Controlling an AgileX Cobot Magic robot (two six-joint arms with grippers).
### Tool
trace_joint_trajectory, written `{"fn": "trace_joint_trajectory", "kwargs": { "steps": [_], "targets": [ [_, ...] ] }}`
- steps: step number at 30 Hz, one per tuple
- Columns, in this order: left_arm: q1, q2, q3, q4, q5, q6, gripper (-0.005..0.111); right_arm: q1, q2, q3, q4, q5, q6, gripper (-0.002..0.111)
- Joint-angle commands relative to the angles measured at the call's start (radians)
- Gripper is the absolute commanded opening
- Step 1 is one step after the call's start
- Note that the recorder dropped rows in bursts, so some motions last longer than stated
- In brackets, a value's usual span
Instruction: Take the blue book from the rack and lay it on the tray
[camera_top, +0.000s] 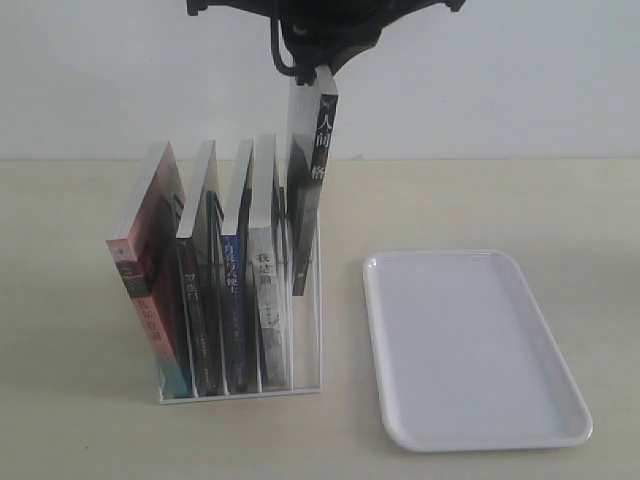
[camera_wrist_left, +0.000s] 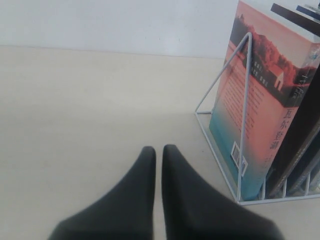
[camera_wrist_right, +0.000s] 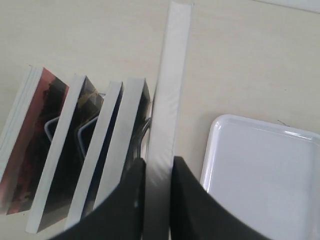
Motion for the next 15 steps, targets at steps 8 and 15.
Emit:
{"fn": "trace_joint_trajectory", "kwargs": {
  "steps": [8, 15],
  "targets": [
    [0.001, -0.003, 0.003, 0.004, -0.005, -0.006, 0.004, -0.001, -0.016, 0.017, 0.019, -0.034, -0.007, 0.0],
    [0.001, -0.003, 0.003, 0.004, -0.005, -0.006, 0.004, -0.001, -0.016, 0.113, -0.056, -0.034, 0.044, 0.0]
  ]
}}
